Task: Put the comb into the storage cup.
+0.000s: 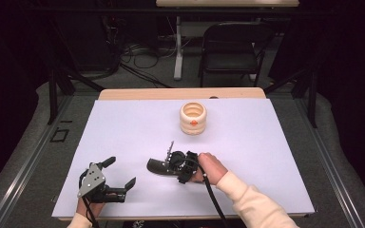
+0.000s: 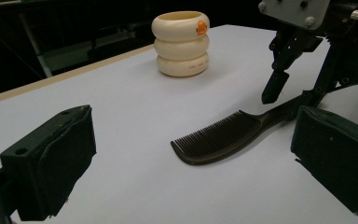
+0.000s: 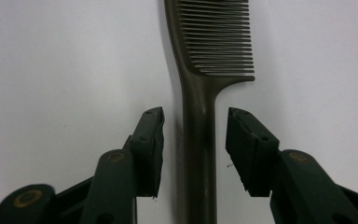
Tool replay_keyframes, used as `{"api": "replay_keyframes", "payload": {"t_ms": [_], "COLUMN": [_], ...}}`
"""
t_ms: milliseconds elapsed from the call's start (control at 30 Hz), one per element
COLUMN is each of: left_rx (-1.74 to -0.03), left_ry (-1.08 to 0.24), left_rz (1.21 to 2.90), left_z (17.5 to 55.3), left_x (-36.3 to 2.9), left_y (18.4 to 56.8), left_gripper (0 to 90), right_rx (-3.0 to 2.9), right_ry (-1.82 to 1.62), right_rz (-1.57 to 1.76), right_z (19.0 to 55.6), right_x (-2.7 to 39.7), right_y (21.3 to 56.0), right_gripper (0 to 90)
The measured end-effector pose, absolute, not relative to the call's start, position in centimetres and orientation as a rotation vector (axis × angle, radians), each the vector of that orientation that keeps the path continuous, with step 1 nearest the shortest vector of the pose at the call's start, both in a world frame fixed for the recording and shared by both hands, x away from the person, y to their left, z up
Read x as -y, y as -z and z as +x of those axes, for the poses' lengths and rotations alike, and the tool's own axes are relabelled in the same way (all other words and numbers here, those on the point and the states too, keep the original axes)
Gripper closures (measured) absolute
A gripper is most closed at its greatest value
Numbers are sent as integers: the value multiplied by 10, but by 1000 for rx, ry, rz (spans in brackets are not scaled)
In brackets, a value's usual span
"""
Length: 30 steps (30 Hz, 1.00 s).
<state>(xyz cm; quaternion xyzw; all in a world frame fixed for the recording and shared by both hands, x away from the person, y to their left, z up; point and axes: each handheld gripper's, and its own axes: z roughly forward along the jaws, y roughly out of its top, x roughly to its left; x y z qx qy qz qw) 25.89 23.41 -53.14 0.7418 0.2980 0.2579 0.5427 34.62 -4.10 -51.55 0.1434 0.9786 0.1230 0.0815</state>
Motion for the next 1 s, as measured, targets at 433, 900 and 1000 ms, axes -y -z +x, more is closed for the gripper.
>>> {"api": "replay_keyframes", "payload": {"t_ms": [433, 900, 1000], "left_rx": [-705, -705, -705], "left_ry": [-611, -607, -609], "left_rz": [1762, 1764, 1766], "left_z": [259, 259, 259], "left_x": [-234, -234, -234], "left_y": [531, 532, 531], "left_gripper": [0, 0, 0], "right_rx": [-2953, -2951, -2946], "right_ry": [-275, -296, -325], "right_rz": [439, 437, 443], "right_z": [354, 356, 355], "right_x": [30, 30, 33], "right_y": [526, 527, 523], "right_gripper": [664, 723, 724]}}
